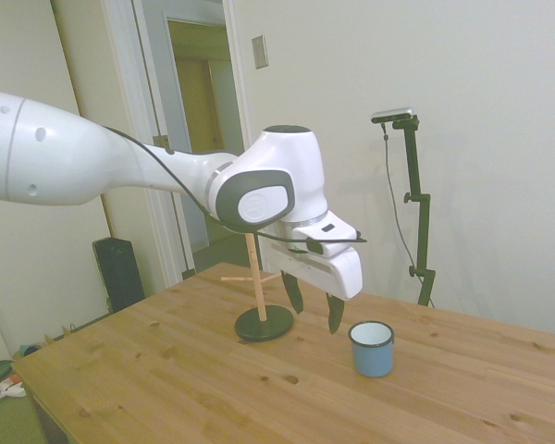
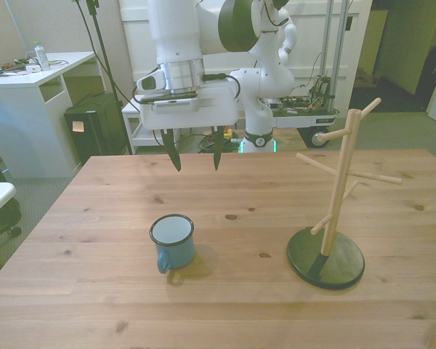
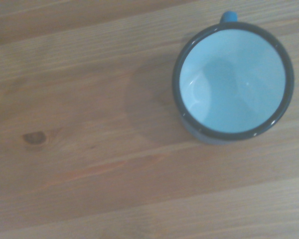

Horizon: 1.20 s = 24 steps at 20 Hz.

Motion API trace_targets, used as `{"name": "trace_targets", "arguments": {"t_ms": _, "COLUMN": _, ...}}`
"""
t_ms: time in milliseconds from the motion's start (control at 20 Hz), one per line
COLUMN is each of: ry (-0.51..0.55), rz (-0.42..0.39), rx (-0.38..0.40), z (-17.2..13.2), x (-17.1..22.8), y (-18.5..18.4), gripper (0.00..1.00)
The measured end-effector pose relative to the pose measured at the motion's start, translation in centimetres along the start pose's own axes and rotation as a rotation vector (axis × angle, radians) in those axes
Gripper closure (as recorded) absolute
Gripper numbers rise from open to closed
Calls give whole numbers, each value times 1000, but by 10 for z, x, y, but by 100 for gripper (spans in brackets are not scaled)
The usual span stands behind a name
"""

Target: Hang the mug

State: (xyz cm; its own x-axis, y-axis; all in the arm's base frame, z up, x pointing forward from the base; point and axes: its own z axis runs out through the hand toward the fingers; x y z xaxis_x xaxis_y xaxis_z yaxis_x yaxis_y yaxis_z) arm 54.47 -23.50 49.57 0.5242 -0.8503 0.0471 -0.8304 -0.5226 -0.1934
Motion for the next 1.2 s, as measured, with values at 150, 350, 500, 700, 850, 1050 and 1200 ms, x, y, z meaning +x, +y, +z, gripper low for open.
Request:
{"name": "trace_targets", "arguments": {"t_ms": 150, "ry": -2, "rz": -8, "rx": 1, "z": -3, "x": 26, "y": -4, "gripper": 0}}
{"name": "trace_targets", "arguments": {"t_ms": 350, "ry": 2, "rz": -20, "rx": 5, "z": -6, "x": 52, "y": -18, "gripper": 0}}
{"name": "trace_targets", "arguments": {"t_ms": 500, "ry": 2, "rz": -27, "rx": 0, "z": 3, "x": 67, "y": -33, "gripper": 0}}
{"name": "trace_targets", "arguments": {"t_ms": 700, "ry": -3, "rz": -36, "rx": -9, "z": 24, "x": 79, "y": -48, "gripper": 0}}
{"name": "trace_targets", "arguments": {"t_ms": 850, "ry": -15, "rz": -43, "rx": 0, "z": 36, "x": 80, "y": -59, "gripper": 0}}
{"name": "trace_targets", "arguments": {"t_ms": 1050, "ry": -29, "rz": -59, "rx": 6, "z": 48, "x": 71, "y": -77, "gripper": 0}}
{"name": "trace_targets", "arguments": {"t_ms": 1200, "ry": -37, "rz": -63, "rx": 4, "z": 58, "x": 65, "y": -86, "gripper": 0}}
